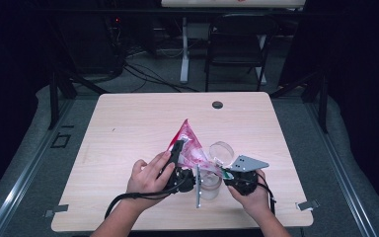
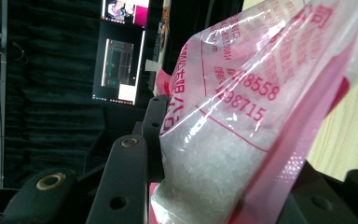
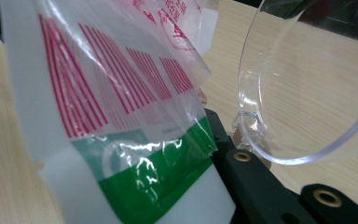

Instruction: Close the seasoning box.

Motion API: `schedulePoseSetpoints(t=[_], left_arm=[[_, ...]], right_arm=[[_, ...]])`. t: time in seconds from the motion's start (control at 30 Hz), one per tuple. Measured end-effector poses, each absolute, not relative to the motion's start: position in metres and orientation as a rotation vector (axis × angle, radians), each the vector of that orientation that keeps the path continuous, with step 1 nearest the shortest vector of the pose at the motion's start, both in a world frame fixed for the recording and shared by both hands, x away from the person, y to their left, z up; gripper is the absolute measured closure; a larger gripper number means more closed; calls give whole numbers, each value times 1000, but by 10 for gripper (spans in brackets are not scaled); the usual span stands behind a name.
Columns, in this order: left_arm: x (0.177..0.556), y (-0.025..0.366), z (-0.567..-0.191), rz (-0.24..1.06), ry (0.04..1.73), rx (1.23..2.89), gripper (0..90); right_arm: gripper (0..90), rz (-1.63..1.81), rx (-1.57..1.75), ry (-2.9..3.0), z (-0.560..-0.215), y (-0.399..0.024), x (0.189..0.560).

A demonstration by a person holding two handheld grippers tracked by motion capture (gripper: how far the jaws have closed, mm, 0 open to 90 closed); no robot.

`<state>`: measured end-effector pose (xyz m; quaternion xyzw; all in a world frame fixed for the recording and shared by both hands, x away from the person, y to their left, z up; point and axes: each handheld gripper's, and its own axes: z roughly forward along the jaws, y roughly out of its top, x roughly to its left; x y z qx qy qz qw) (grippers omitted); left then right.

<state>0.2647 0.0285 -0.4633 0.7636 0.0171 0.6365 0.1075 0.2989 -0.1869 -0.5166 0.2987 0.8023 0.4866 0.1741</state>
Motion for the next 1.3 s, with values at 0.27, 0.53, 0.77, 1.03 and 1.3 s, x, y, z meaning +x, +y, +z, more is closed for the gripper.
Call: schedulePoseSetpoints(t=[0.27,0.53,0.77,1.03,1.3], left_arm=[[265,28,-464,1871,50,2242,666],[264,28,-463,1872,51,2243,666],[264,28,-463,1872,51,2245,666],[264,28,-464,1869,55,2245,666],[264,28,-464,1867,55,2242,666]], right_arm=[[900,1380,847,2275,-517,-187,299],[900,1378,847,2275,-517,-187,299],[900,1374,847,2276,-517,-187,299],[900,1373,845,2275,-517,-187,299],[900,1373,845,2273,-517,-187,298]])
